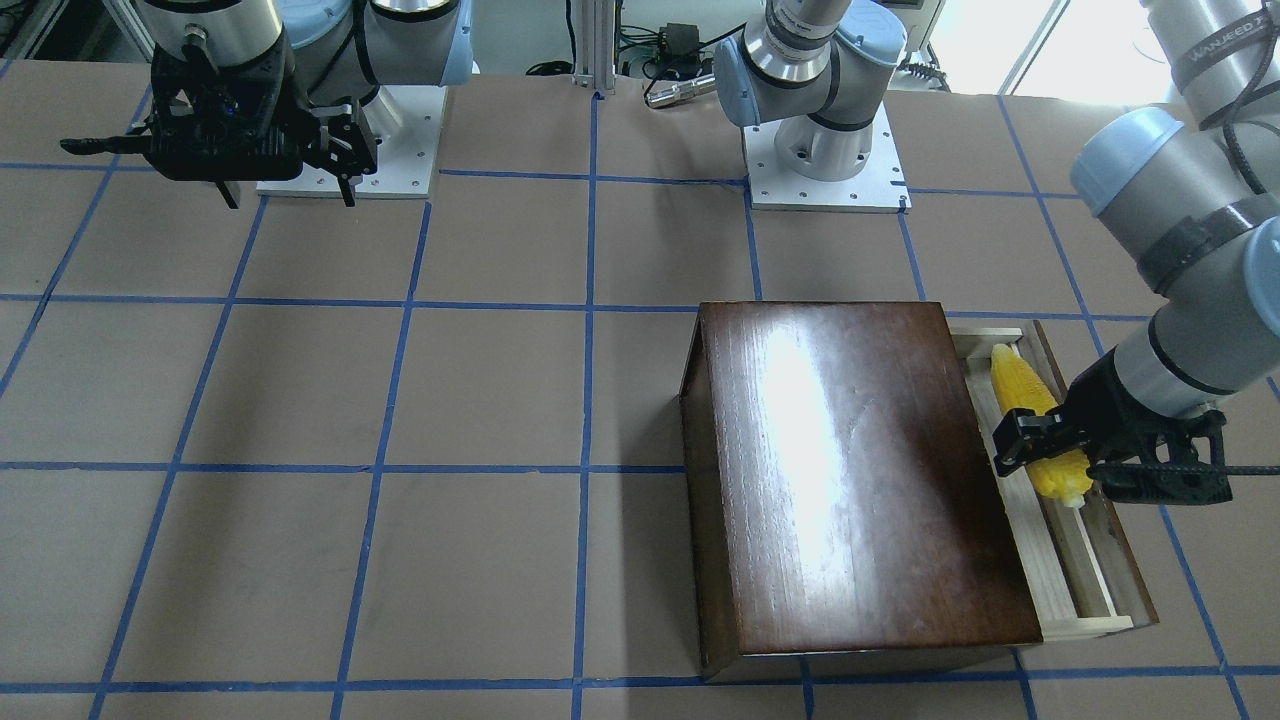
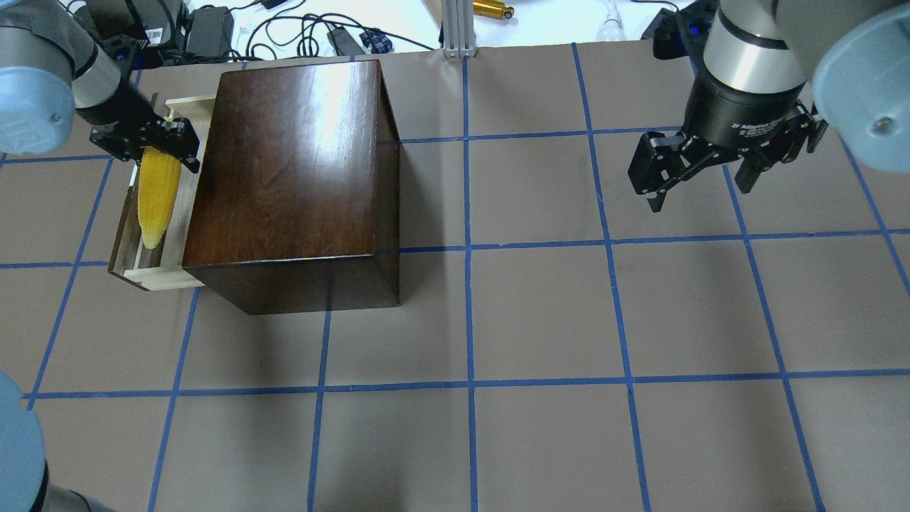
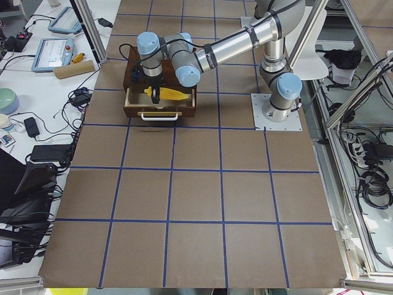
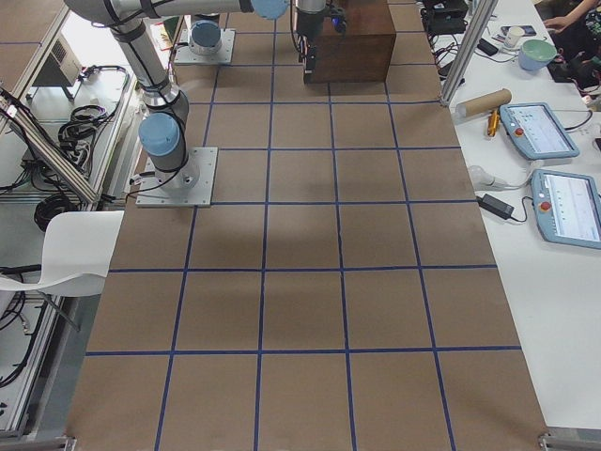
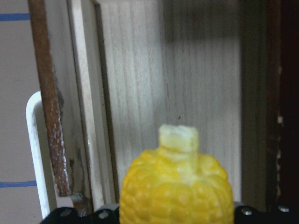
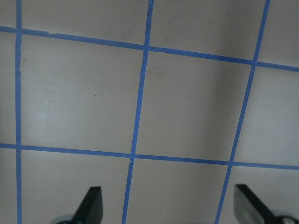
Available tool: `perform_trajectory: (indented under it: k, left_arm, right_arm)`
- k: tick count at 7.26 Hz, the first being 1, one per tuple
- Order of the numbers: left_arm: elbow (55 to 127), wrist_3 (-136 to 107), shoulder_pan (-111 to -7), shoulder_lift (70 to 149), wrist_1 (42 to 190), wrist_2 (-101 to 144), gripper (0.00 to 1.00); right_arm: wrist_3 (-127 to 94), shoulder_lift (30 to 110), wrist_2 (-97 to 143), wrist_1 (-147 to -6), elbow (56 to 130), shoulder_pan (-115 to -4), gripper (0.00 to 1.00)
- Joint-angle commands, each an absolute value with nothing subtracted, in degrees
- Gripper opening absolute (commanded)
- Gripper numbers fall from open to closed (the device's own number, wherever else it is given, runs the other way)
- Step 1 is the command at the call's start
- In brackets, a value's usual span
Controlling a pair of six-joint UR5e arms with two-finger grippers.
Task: Open drawer and put corn inside
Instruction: 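Lower the corn into the drawer and open the left gripper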
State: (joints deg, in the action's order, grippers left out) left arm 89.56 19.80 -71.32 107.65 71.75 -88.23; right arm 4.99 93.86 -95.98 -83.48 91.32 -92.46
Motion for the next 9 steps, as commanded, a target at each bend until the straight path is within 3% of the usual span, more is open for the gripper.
perform_trajectory:
  k: [1, 6, 9]
  left_arm:
    - [88.77, 19.69, -71.54, 105.05, 73.99, -88.42, 1.0]
    - [88.94, 19.16, -73.47, 89.68, 85.32, -87.98, 1.0]
    - [89.56, 12.19, -77.15, 87.88, 89.47, -88.07, 1.0]
  right_arm:
    - [4.92, 93.87, -95.98, -83.5, 91.32, -92.46, 1.0]
    - [5.01, 93.87, -95.98, -83.5, 91.32, -92.46, 1.0]
    - [4.92, 93.87, -95.98, -83.5, 91.32, -92.46, 1.0]
